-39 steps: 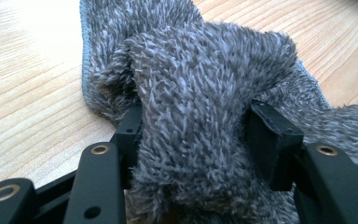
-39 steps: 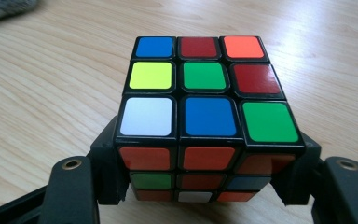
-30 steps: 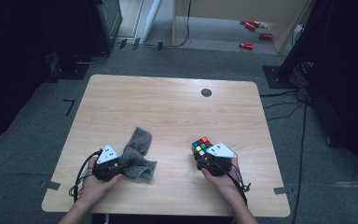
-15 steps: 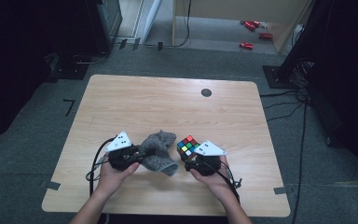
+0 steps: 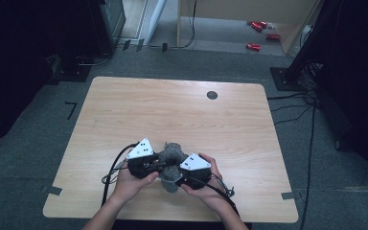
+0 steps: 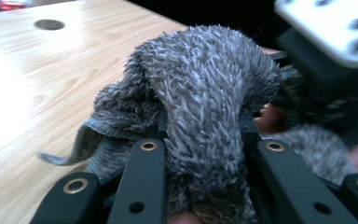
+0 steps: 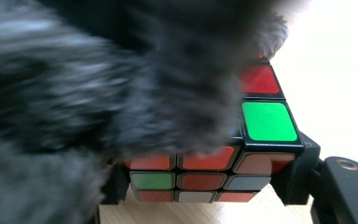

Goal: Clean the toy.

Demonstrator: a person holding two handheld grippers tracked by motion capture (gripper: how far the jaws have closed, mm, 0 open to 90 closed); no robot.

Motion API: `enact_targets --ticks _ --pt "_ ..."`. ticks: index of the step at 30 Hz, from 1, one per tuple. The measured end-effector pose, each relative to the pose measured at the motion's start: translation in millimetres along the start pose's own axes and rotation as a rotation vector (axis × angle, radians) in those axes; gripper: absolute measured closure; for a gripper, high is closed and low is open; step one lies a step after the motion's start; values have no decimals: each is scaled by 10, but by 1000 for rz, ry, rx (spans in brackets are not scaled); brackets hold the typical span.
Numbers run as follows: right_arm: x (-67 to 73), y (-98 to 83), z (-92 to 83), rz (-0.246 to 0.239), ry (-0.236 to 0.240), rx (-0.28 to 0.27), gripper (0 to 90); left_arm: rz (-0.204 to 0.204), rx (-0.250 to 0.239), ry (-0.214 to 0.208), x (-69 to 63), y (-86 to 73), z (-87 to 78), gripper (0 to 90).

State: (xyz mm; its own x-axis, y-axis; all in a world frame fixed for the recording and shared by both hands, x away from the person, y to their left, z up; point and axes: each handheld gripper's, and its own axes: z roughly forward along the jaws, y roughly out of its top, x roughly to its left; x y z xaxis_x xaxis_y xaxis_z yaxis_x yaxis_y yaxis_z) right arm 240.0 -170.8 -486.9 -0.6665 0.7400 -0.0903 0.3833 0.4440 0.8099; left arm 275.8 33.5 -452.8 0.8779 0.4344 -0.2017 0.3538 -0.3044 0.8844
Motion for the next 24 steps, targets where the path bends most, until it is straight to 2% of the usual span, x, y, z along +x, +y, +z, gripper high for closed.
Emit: enact_targets --ticks 2,5,6,8,11,12,13,14,15,17,19,21,23,24 --pt "14 0 0 -10 -6 0 344 -10 10 29 40 -6 -22 745" --pt "32 -4 -17 -22 0 -15 344 -50 3 65 111 -5 -79 743" --pt "34 -4 -24 -20 7 -18 344 -67 2 65 125 -4 -91 743" --pt "47 2 -35 -22 20 -31 344 -70 -6 40 95 1 -87 743" --pt "92 6 -22 -38 25 -29 344 -28 0 0 -50 30 -23 741" --pt "92 6 -22 -38 25 -29 344 -5 15 2 -95 38 4 741" --pt "96 5 -20 -48 23 -25 344 18 26 22 -124 44 26 740" --pt "105 4 -25 -56 11 -23 344 16 25 21 -116 44 25 739" --pt "105 3 -29 -61 6 -23 344 -2 24 18 -77 39 11 739" --pt "96 0 -57 -52 -2 -26 344 -24 19 47 -6 24 -26 739" --pt "91 -4 -65 -51 -5 -29 344 -75 16 63 87 3 -75 740" --pt "84 -1 -74 -47 2 -38 344 -101 5 45 118 -12 -99 740" --pt "90 6 -74 -44 7 -42 344 -86 0 25 58 -5 -82 739" --pt "97 8 -69 -41 8 -43 344 -60 -3 22 6 5 -63 737"
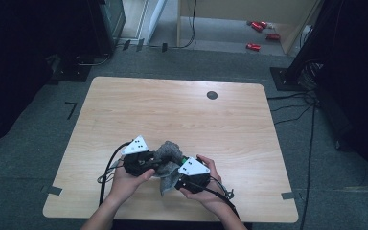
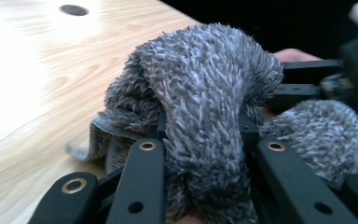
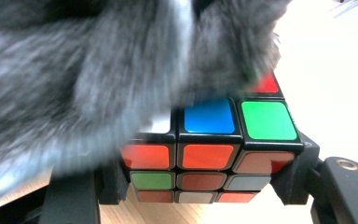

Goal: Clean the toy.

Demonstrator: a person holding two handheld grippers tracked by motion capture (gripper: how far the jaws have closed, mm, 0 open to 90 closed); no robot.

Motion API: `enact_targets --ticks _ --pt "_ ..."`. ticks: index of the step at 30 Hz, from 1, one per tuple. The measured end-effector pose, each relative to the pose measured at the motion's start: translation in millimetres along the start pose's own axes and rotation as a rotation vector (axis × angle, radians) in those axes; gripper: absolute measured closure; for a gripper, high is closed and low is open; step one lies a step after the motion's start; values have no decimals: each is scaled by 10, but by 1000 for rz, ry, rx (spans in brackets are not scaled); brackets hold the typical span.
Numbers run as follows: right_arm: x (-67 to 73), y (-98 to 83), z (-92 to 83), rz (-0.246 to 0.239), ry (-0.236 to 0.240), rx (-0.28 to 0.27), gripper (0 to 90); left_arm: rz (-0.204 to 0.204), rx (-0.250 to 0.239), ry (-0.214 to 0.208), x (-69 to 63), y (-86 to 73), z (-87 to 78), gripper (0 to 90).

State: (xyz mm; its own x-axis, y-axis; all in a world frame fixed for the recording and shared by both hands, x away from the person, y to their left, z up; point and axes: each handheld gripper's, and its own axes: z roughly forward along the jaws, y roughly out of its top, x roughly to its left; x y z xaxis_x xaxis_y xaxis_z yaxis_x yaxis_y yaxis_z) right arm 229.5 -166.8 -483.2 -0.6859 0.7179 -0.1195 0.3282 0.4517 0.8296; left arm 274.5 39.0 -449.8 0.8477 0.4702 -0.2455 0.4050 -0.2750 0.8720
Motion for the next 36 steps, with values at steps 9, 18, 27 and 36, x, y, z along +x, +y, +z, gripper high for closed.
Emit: enact_targets --ticks 9,18,27,36 --pt "-22 -2 -24 3 -17 -1 344 -52 9 25 128 -6 -54 736" --pt "-45 -5 -24 14 -20 11 344 7 18 25 -12 11 29 727" --pt "-32 -8 -15 11 -17 12 344 112 29 86 -133 12 49 691" --pt "-18 -10 -1 7 -14 10 344 158 35 104 -169 8 27 704"
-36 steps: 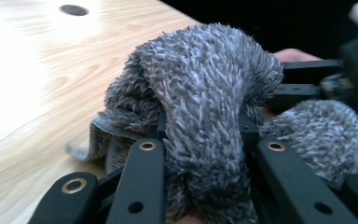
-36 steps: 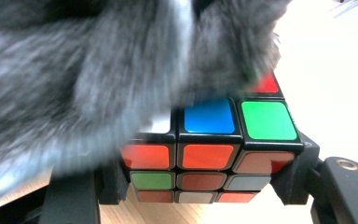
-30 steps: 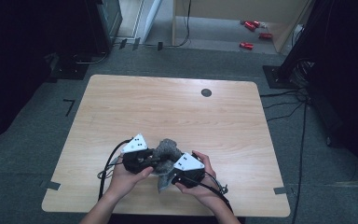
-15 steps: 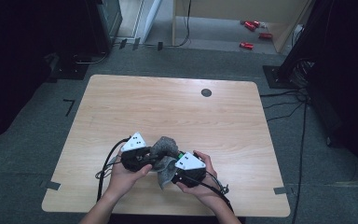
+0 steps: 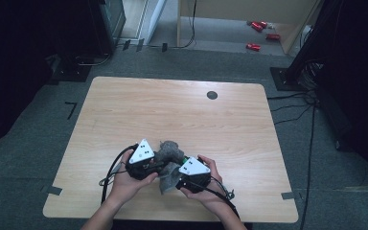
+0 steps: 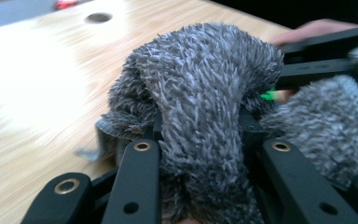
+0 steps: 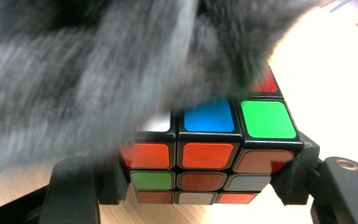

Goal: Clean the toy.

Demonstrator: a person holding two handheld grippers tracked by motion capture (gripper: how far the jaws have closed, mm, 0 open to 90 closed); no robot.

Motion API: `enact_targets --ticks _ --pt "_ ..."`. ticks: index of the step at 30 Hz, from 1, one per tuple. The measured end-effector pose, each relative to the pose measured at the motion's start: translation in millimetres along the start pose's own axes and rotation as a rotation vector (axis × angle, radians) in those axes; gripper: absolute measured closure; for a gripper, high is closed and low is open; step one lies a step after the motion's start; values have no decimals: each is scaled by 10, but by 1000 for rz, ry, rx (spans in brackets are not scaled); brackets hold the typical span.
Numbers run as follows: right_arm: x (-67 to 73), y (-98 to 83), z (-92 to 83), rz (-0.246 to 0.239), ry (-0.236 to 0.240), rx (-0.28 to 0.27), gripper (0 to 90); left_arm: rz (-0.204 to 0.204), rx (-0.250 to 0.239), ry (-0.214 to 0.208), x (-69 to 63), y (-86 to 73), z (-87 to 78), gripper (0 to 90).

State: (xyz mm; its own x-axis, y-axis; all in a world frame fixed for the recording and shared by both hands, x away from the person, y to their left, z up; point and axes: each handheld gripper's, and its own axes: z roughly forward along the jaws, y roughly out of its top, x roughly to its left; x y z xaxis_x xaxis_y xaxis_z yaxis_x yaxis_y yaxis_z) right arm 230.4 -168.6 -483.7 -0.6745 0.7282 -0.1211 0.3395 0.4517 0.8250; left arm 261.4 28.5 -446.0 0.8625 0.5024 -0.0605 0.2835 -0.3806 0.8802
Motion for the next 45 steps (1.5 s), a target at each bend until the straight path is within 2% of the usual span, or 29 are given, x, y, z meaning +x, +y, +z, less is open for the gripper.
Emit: enact_targets --ticks 1,2,3,4,6,8,10,11,12,13,14,16,17,19,20,23,26,28,29,30,32,33,35,37,41,43,45 --pt "-3 5 -1 0 3 -1 344 43 3 3 -68 14 19 700" --pt "-5 10 -3 -5 -2 0 344 61 9 17 -94 21 33 698" --pt "-4 8 -5 -8 -6 4 344 58 20 22 -87 30 50 697" --pt "-7 0 -8 -5 -12 9 344 39 23 26 -62 30 54 697" --pt "-20 -11 -18 -6 -19 15 344 -17 34 73 49 5 39 701" --pt "-20 -14 -23 -4 -21 14 344 -57 34 85 134 -18 -5 705" --pt "-27 -10 -32 -4 -14 5 344 -62 15 64 133 -15 -37 708" --pt "-27 -3 -36 1 -7 -2 344 -53 -5 17 94 -1 -45 706" --pt "-27 9 -37 10 -2 -12 344 -43 -11 -12 58 8 -37 702" --pt "-28 16 -39 14 2 -14 344 -19 -17 -27 7 16 -20 692" --pt "-32 24 -41 8 -1 -14 344 7 -10 -12 -28 22 3 686" --pt "-31 17 -42 0 -14 -2 344 -35 -1 -20 33 11 20 693" --pt "-34 8 -46 1 -13 -1 344 -64 5 -2 86 -6 16 699" --pt "-36 -5 -52 -3 -20 6 344 -127 20 2 189 -40 -12 726" --pt "-33 -6 -50 -1 -20 5 344 -131 41 31 204 -43 -19 739" --pt "-31 -4 -26 -1 -16 7 344 -113 59 81 134 -24 -9 747" --pt "-28 1 -14 16 -12 6 344 -78 23 15 -8 27 4 727" --pt "-39 14 -32 10 -14 0 344 -5 28 49 -126 64 23 717" --pt "-40 19 -48 12 -19 1 344 16 36 65 -140 68 34 718" --pt "-44 19 -53 5 -24 5 344 19 43 77 -132 67 38 720" --pt "-42 6 -45 1 -34 15 344 13 75 134 -67 45 48 726" --pt "-42 -2 -39 0 -30 17 344 5 79 149 -45 34 46 727" --pt "-28 -8 -33 5 -31 20 344 -16 86 168 6 19 20 730" --pt "-32 -2 -41 -3 -23 7 344 -15 85 177 26 23 2 730" --pt "-70 5 -68 20 -16 -16 344 -29 111 213 118 1 -16 731" --pt "-88 5 -90 34 -7 -27 344 -48 111 217 181 -25 -37 731" --pt "-110 7 -120 41 0 -55 344 -113 83 168 294 -63 -78 733"
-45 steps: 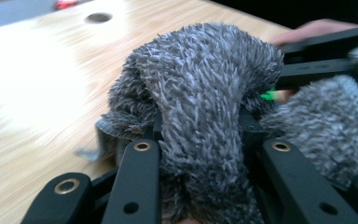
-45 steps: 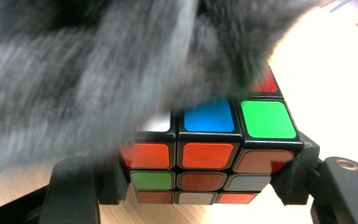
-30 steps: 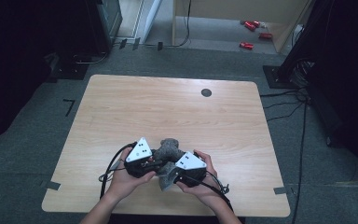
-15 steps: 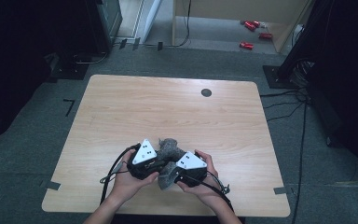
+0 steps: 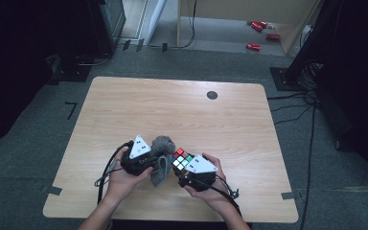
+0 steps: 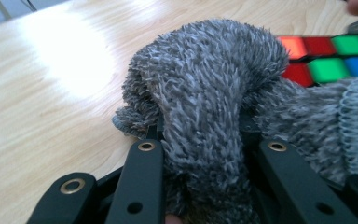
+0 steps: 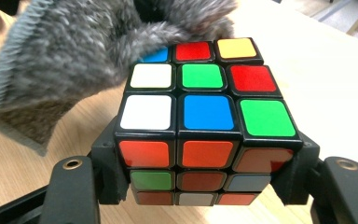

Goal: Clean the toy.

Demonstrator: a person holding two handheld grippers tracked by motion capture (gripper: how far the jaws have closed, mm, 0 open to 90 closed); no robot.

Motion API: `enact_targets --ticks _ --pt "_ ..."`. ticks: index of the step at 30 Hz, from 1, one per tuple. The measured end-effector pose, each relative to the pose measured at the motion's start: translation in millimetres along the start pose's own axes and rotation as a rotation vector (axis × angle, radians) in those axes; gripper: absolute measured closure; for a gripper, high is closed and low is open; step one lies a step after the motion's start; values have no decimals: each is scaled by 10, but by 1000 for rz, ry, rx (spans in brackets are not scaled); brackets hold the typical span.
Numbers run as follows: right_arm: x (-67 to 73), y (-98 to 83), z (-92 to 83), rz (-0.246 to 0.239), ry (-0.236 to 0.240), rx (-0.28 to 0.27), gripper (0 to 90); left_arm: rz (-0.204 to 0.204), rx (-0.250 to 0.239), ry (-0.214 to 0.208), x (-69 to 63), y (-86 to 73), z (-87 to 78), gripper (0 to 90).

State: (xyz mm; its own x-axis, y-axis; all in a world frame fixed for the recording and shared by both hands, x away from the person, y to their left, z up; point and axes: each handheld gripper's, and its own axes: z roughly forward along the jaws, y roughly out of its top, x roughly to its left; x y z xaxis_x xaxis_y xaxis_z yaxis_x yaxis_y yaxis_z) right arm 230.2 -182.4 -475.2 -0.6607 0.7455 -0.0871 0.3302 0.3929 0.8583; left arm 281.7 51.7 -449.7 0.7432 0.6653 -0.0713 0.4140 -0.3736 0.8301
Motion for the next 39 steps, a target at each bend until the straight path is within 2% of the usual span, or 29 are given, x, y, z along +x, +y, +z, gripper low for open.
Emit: enact_targets --ticks 4,5,6,7,8,9,10,11,13,16,19,21,22,24,26,27,30,33,35,39 --pt "-37 24 -102 2 50 -85 344 -151 -129 -256 222 -102 -14 732" --pt "-40 30 -128 -5 70 -102 344 -181 -166 -323 243 -120 -13 731" --pt "-39 35 -141 -16 93 -115 344 -203 -191 -374 253 -125 -13 729" --pt "-31 36 -149 -27 102 -116 344 -230 -223 -453 254 -118 -17 728" --pt "-12 31 -154 -50 105 -118 344 -230 -247 -502 238 -109 -20 727" --pt "2 27 -149 -62 109 -117 344 -215 -248 -519 216 -100 -18 725" --pt "13 24 -145 -69 108 -119 344 -184 -229 -493 180 -90 -6 723" --pt "27 21 -148 -81 102 -119 344 -188 -213 -480 184 -90 2 722" --pt "32 11 -155 -95 87 -125 344 -232 -153 -479 237 -132 67 723" --pt "22 41 -223 -81 116 -186 344 -273 -102 -514 280 -208 152 724" --pt "19 75 -268 -92 125 -201 344 -274 -152 -545 260 -188 107 728" --pt "13 60 -248 -90 127 -185 344 -279 -205 -601 255 -143 44 730" --pt "13 45 -228 -92 119 -171 344 -272 -207 -597 249 -118 20 731" --pt "15 26 -206 -90 114 -161 344 -274 -164 -575 251 -118 41 730" --pt "20 37 -215 -94 111 -165 344 -299 -113 -554 258 -155 101 729" --pt "22 45 -225 -95 111 -168 344 -305 -106 -550 256 -169 116 730" --pt "22 52 -247 -94 114 -178 344 -306 -126 -570 245 -153 89 734" --pt "10 47 -250 -90 115 -177 344 -304 -179 -609 234 -102 10 737" --pt "0 48 -244 -89 114 -177 344 -303 -174 -611 241 -91 3 735" --pt "16 80 -273 -96 108 -187 344 -313 -128 -591 258 -144 73 734"
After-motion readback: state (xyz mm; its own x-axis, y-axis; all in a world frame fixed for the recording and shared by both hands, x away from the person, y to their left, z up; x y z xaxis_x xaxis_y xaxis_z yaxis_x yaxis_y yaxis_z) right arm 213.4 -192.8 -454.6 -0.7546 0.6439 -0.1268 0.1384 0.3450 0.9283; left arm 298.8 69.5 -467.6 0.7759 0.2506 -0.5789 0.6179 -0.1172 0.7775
